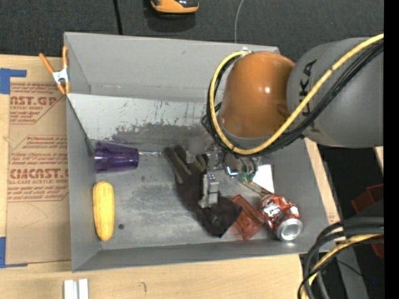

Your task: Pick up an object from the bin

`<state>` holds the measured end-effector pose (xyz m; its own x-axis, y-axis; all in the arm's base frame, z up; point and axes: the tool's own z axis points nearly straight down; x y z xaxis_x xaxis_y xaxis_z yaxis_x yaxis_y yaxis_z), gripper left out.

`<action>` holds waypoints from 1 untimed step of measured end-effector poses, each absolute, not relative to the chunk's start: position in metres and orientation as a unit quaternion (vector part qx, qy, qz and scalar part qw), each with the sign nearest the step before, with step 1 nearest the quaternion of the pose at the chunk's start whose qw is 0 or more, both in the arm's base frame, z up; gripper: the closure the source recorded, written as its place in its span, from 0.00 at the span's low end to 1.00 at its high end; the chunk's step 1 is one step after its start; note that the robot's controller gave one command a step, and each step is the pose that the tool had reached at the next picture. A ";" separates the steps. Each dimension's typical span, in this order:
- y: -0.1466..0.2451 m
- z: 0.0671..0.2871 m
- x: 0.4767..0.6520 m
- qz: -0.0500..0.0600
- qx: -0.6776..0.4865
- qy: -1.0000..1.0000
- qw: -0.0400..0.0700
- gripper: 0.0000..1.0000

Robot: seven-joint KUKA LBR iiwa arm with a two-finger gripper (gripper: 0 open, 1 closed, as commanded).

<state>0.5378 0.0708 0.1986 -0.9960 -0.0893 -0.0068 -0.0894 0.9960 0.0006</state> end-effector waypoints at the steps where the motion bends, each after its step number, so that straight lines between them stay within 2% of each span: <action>1: 0.064 0.187 0.539 0.000 -0.056 0.998 0.001 0.00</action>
Offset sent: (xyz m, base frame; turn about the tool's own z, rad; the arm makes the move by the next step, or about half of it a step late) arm 0.0352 0.0300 -0.0273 -0.0598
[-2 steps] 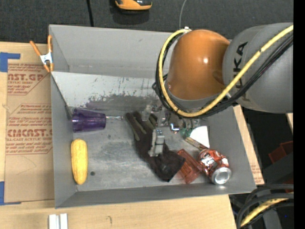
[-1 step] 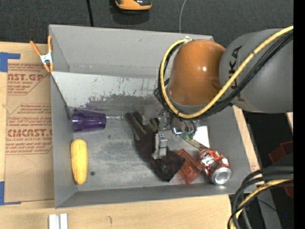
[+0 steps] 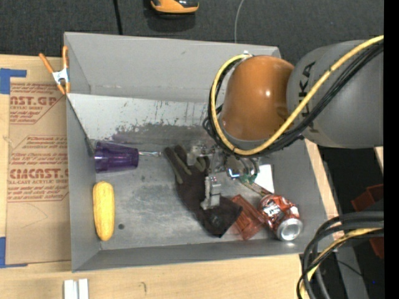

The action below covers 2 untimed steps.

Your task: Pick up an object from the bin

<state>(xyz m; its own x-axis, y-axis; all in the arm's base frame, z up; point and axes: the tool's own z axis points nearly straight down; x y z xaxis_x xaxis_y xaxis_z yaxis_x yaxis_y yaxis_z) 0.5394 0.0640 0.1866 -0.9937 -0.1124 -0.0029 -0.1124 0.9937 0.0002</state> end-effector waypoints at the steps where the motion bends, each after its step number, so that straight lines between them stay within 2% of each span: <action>1: 0.075 0.173 0.558 0.000 -0.063 0.998 0.000 0.00; 2: 0.051 0.129 0.572 0.001 -0.150 0.989 0.003 0.00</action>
Offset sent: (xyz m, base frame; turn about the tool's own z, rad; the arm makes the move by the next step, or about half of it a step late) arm 0.0375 -0.0320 -0.0772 -0.2155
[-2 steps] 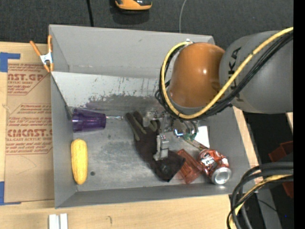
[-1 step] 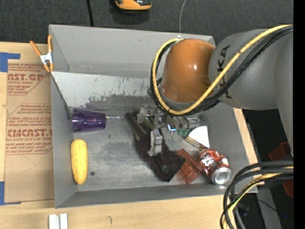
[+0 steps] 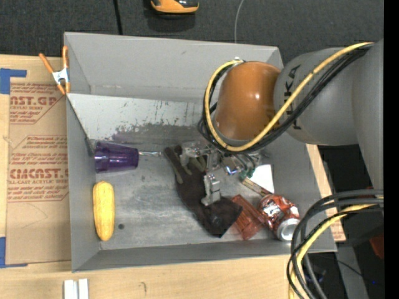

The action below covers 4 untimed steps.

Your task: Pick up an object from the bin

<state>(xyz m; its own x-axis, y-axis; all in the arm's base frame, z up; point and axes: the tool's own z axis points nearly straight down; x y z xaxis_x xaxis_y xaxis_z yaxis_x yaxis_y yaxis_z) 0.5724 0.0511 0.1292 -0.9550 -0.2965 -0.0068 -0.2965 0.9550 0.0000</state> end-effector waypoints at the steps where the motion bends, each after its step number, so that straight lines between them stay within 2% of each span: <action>1: 0.022 0.105 0.583 0.001 -0.113 0.994 0.000 0.00; 2: 0.011 0.087 0.588 0.000 -0.134 0.991 0.002 0.00; 3: -0.009 0.078 0.595 0.001 -0.174 0.985 0.003 1.00; 4: -0.009 0.078 0.595 0.001 -0.174 0.985 0.003 1.00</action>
Offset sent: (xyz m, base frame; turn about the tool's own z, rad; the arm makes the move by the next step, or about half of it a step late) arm 0.0163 -0.0483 -0.0529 -0.0173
